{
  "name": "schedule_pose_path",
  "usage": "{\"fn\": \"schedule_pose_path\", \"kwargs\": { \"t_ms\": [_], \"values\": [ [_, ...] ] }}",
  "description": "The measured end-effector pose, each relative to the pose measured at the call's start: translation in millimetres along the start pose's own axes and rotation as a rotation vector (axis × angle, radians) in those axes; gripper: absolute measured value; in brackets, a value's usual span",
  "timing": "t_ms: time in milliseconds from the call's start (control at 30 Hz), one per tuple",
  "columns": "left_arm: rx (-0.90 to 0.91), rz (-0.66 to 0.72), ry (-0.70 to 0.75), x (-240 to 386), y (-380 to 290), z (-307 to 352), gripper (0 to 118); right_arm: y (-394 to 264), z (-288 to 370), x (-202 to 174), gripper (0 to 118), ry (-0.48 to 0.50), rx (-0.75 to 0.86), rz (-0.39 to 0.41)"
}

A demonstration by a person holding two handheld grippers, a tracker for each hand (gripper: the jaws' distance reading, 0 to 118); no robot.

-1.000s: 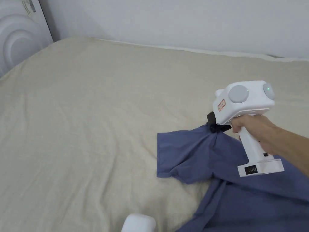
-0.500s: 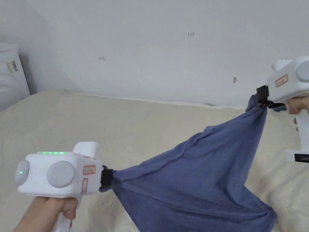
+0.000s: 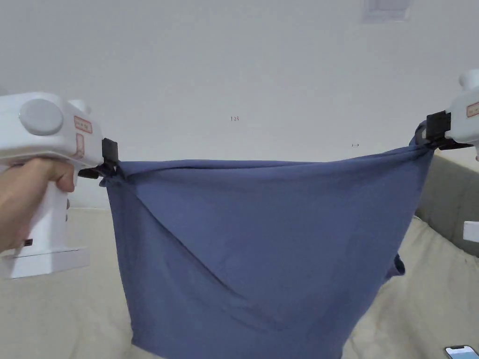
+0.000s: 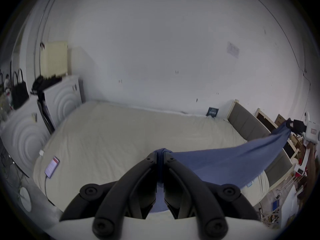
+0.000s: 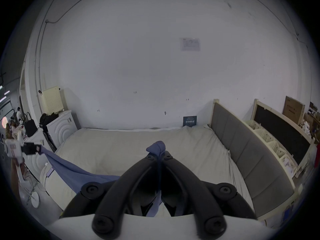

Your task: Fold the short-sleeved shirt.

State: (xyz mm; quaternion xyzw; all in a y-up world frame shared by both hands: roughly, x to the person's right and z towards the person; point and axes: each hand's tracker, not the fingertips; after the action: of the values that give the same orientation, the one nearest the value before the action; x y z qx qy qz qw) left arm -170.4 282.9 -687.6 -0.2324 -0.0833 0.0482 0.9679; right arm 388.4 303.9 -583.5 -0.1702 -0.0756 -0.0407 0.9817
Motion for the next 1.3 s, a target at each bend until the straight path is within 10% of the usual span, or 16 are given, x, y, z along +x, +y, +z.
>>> {"fn": "schedule_pose_path", "kwargs": {
  "t_ms": [400,1300],
  "values": [
    [0.057,-0.029,0.097,14,63,-24,5,50,-10,-29,4,-0.026,0.105,0.026],
    [0.119,-0.069,0.268,33,178,-294,5,129,-294,-42,4,-0.092,0.094,0.076]
  ]
}}
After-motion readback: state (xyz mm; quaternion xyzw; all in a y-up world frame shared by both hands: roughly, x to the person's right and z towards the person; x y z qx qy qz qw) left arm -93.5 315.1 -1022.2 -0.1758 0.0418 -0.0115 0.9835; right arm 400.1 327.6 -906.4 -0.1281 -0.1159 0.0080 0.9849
